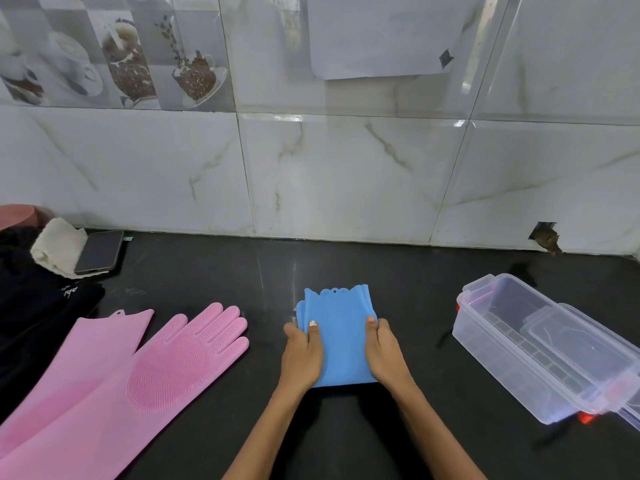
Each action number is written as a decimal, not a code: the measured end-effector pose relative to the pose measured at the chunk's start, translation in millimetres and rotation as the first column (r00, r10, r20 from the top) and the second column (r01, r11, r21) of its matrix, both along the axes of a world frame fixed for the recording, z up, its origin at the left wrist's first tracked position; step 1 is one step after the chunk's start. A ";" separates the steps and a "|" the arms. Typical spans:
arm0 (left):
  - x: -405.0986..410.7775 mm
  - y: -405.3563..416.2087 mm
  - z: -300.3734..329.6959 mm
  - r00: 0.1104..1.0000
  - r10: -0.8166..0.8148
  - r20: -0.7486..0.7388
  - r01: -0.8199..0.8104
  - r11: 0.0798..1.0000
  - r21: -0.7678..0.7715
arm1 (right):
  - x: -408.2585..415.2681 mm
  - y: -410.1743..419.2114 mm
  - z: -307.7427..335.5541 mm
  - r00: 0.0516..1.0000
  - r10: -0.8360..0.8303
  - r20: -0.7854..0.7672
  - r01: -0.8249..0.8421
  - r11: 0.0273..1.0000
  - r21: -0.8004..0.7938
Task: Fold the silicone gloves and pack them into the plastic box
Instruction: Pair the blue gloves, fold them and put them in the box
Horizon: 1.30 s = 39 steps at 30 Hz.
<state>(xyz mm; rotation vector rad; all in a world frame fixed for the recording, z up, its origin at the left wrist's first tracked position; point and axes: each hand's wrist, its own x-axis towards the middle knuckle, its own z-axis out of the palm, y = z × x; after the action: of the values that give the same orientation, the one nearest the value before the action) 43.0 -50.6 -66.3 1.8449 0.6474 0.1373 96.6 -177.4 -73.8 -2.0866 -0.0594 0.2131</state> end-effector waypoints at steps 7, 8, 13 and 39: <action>-12.2 13.6 4.5 0.999 0.022 -0.024 -0.030 0.912 -0.408 | -7.8 -3.5 -4.8 0.961 0.095 -0.259 -0.019 0.959 0.281; -17.0 16.9 5.0 0.999 0.018 -0.041 -0.035 0.885 -0.464 | -11.0 -2.8 -3.5 0.943 0.130 -0.308 -0.020 0.942 0.336; -41.7 34.7 0.5 0.997 -0.063 -0.053 0.002 0.661 -0.751 | -23.9 -3.6 -2.7 0.874 0.277 -0.400 0.004 0.818 0.575; 81.4 -202.2 103.2 0.798 -0.581 0.161 0.544 0.579 -0.607 | -1.6 -246.6 100.2 0.878 -0.450 -0.163 0.475 0.781 0.405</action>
<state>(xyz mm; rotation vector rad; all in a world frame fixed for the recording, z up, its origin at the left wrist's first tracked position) 124.4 -252.8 36.9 1.2993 0.0670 -0.5155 95.0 -424.0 26.4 -1.5829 0.4103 -0.0440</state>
